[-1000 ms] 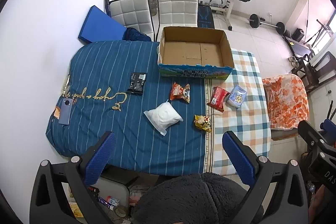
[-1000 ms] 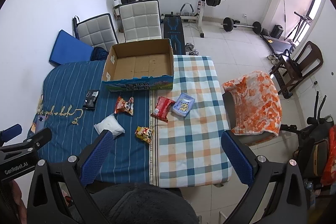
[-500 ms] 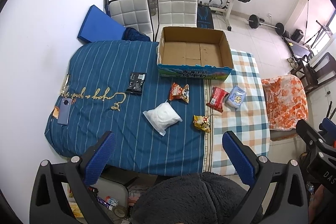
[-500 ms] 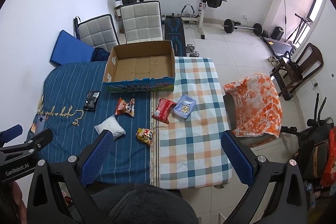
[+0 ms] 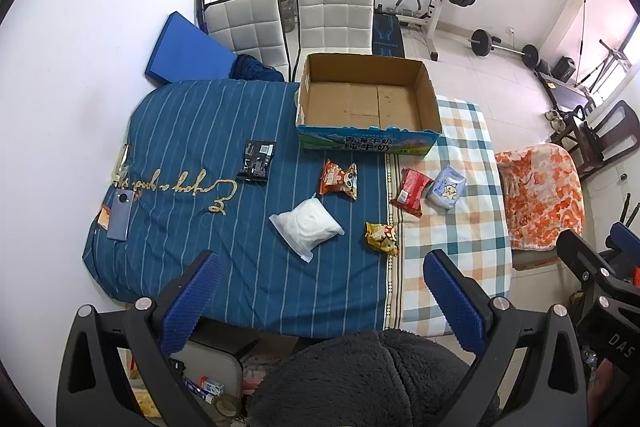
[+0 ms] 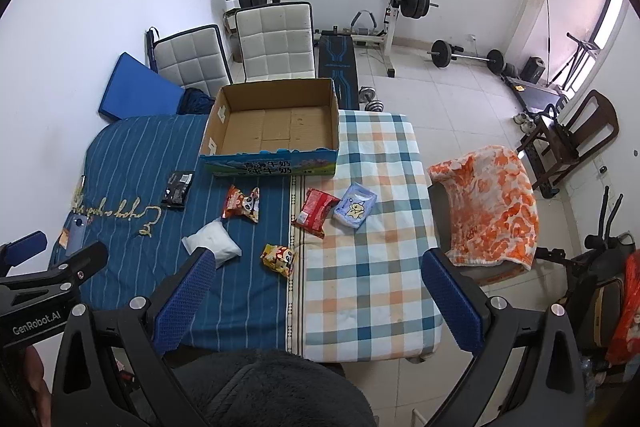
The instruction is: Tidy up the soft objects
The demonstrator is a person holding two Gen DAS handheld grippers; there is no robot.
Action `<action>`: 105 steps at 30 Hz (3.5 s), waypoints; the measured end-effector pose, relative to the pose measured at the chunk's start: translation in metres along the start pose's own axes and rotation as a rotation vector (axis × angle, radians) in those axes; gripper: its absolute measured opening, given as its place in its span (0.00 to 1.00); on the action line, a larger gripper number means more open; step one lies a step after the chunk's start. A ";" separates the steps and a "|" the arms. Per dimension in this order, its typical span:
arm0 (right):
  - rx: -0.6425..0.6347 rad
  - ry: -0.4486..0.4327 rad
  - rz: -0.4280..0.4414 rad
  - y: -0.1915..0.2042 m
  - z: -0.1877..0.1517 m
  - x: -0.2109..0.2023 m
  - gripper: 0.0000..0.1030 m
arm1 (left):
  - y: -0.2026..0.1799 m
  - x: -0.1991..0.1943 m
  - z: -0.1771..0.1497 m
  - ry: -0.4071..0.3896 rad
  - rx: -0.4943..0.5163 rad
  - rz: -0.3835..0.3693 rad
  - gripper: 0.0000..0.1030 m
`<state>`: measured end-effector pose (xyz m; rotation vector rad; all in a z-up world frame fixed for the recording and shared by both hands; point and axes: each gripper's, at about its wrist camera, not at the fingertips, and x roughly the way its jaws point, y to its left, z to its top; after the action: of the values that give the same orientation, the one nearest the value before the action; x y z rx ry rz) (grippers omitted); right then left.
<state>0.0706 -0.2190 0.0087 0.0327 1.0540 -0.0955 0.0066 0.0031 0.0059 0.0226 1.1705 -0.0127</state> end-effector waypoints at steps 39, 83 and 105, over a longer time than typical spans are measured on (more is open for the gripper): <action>0.000 0.013 0.025 0.009 0.013 0.022 1.00 | 0.013 0.012 0.010 0.015 -0.023 0.003 1.00; 0.035 0.768 0.104 0.065 -0.071 0.466 0.96 | 0.010 0.431 0.006 0.573 0.525 -0.040 1.00; 0.227 0.674 -0.042 0.004 0.006 0.531 0.76 | 0.072 0.463 0.039 0.557 -0.210 -0.066 0.82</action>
<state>0.3363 -0.2490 -0.4502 0.2629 1.7131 -0.2534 0.2249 0.0754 -0.4045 -0.2103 1.7233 0.0626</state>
